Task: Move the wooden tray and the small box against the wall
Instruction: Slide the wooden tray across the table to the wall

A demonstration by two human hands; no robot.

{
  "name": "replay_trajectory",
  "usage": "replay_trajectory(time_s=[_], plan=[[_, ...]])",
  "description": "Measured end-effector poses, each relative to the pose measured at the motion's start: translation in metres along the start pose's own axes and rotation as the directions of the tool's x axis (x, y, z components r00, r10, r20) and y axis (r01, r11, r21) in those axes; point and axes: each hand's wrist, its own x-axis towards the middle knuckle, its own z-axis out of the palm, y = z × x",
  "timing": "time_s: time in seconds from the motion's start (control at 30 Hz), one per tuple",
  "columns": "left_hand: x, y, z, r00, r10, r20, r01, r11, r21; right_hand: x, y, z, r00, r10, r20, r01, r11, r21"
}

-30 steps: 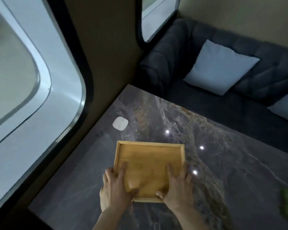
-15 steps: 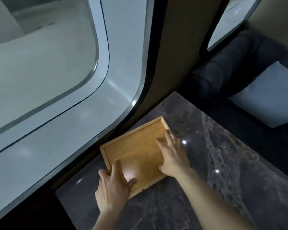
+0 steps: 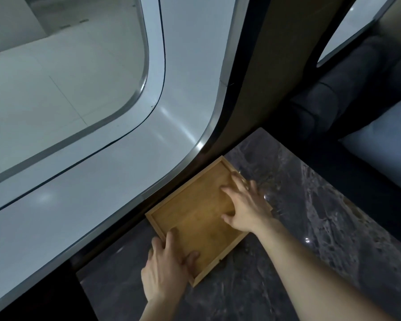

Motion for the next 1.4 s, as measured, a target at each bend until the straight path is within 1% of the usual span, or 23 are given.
replay_trajectory(time_s=[0.17,0.23,0.3,0.33,0.37,0.4,0.47,0.53,0.6,0.67,0.8,1.0,1.07,1.17,1.3,1.4], plan=[[0.007,-0.004,0.002,1.0,0.019,-0.005,-0.018,1.0,0.025,0.002,0.0,0.013,1.0,0.005,0.023,-0.005,1.0,0.025],[0.008,-0.004,0.001,0.999,0.04,-0.023,-0.038,0.997,0.07,-0.004,0.003,0.017,1.0,0.015,-0.014,-0.014,0.999,0.051],[0.008,-0.002,0.0,0.99,0.113,-0.089,-0.099,0.985,0.144,-0.016,0.005,0.017,0.997,0.02,-0.078,-0.014,0.996,0.088],[0.008,0.001,-0.001,0.976,0.174,-0.132,-0.152,0.975,0.159,-0.023,0.007,0.018,0.996,0.004,-0.087,0.005,0.994,0.107],[0.008,0.007,-0.001,0.956,0.244,-0.161,-0.219,0.963,0.157,-0.031,0.009,0.019,0.998,-0.027,-0.065,0.035,0.992,0.119],[0.007,0.015,0.0,0.935,0.317,-0.158,-0.294,0.944,0.151,-0.038,0.01,0.02,0.998,-0.066,-0.023,0.068,0.99,0.125],[0.006,0.03,0.004,0.898,0.433,-0.077,-0.42,0.896,0.144,-0.05,0.013,0.021,0.992,-0.112,0.052,0.105,0.987,0.121],[0.007,0.038,0.011,0.873,0.486,0.029,-0.485,0.862,0.15,-0.056,0.013,0.023,0.991,-0.096,0.092,0.087,0.991,0.102],[0.009,0.037,0.02,0.871,0.482,0.098,-0.492,0.855,0.164,-0.057,0.012,0.026,0.993,-0.062,0.095,0.056,0.996,0.063],[0.011,0.031,0.024,0.876,0.465,0.128,-0.481,0.861,0.164,-0.056,0.01,0.03,0.996,-0.035,0.087,0.033,0.999,0.031],[0.016,0.028,0.025,0.877,0.465,0.121,-0.48,0.86,0.172,-0.053,0.007,0.031,0.997,-0.033,0.076,0.034,0.999,-0.003],[0.018,0.031,0.027,0.883,0.455,0.111,-0.468,0.867,0.171,-0.05,0.005,0.025,0.993,-0.028,0.114,0.03,0.999,-0.018],[0.018,0.033,0.027,0.883,0.456,0.109,-0.469,0.864,0.181,-0.049,0.008,0.029,0.995,-0.028,0.1,0.03,0.999,-0.024],[0.018,0.032,0.026,0.882,0.456,0.118,-0.471,0.859,0.2,-0.053,0.009,0.043,0.998,-0.027,0.05,0.031,0.995,-0.096],[0.019,0.033,0.022,0.882,0.453,0.132,-0.471,0.857,0.209,-0.066,0.007,0.052,0.997,0.08,-0.003,-0.081,0.995,-0.056],[0.018,0.035,0.022,0.882,0.451,0.14,-0.471,0.858,0.203,-0.089,0.011,0.046,0.987,0.16,-0.012,-0.16,0.987,0.002]])
